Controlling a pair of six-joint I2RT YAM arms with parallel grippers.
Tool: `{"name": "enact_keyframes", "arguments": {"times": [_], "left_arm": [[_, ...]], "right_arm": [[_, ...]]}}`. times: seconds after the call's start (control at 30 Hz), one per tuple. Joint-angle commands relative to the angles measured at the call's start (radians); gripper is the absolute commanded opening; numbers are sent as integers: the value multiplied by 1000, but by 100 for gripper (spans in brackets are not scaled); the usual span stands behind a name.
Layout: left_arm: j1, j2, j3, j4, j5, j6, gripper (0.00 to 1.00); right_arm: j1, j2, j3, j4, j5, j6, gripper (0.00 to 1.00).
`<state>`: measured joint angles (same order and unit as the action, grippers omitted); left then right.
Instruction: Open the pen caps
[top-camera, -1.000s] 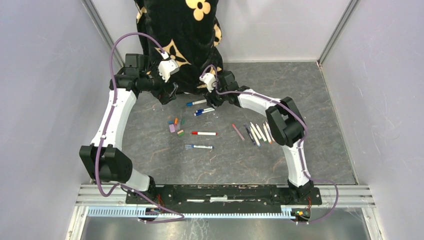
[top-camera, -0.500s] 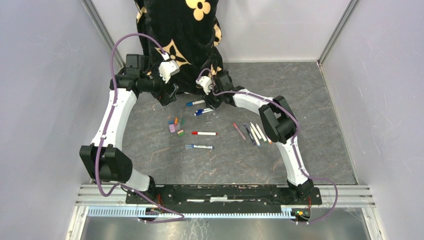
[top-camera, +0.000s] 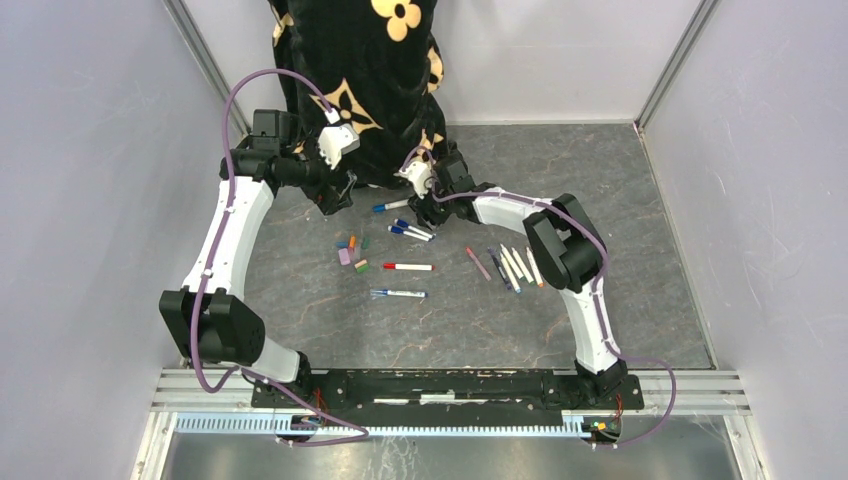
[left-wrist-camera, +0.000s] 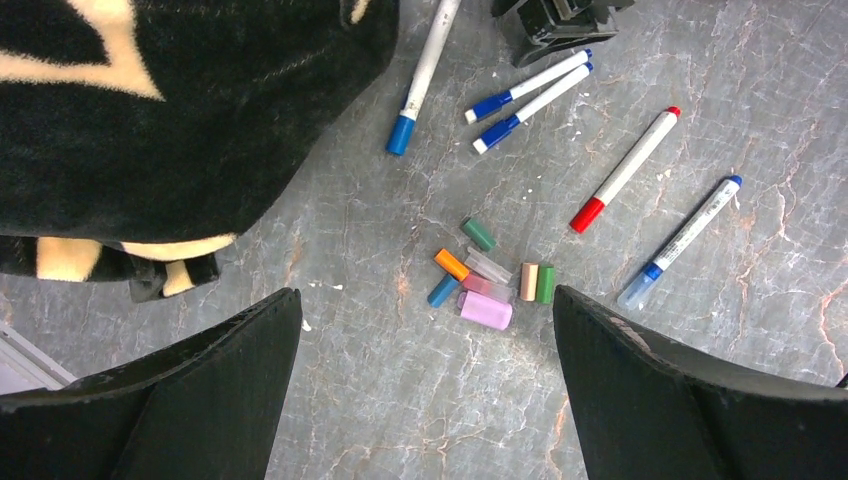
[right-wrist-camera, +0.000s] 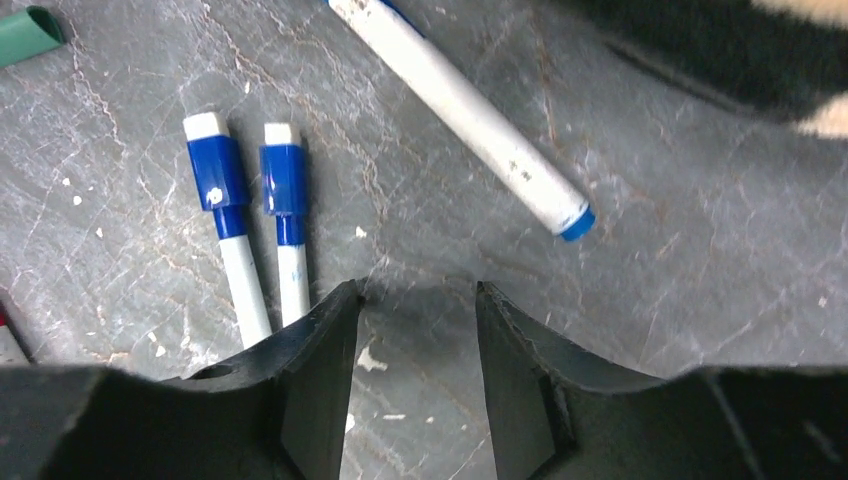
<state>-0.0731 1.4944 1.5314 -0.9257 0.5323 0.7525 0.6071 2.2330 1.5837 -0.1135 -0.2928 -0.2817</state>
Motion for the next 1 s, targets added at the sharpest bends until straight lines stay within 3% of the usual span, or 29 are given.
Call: {"name": "enact_keyframes", "arguments": {"times": [0.0, 0.23, 0.4, 0.57, 0.8, 0.97], "left_arm": [[8, 0, 7, -9, 20, 22, 100], [8, -6, 20, -8, 34, 11, 100], [8, -3, 14, -8, 34, 12, 100], [8, -5, 11, -8, 34, 14, 100], [9, -10, 2, -9, 35, 22, 100], [9, -10, -2, -12, 36, 27, 100]], "right_arm": [[-11, -98, -82, 52, 38, 79, 53], [12, -170, -154, 140, -37, 165, 65], [25, -162, -154, 149, -60, 186, 67], [38, -130, -121, 116, -42, 172, 63], [39, -107, -139, 115, -1, 155, 43], [40, -95, -150, 73, 21, 139, 48]]}}
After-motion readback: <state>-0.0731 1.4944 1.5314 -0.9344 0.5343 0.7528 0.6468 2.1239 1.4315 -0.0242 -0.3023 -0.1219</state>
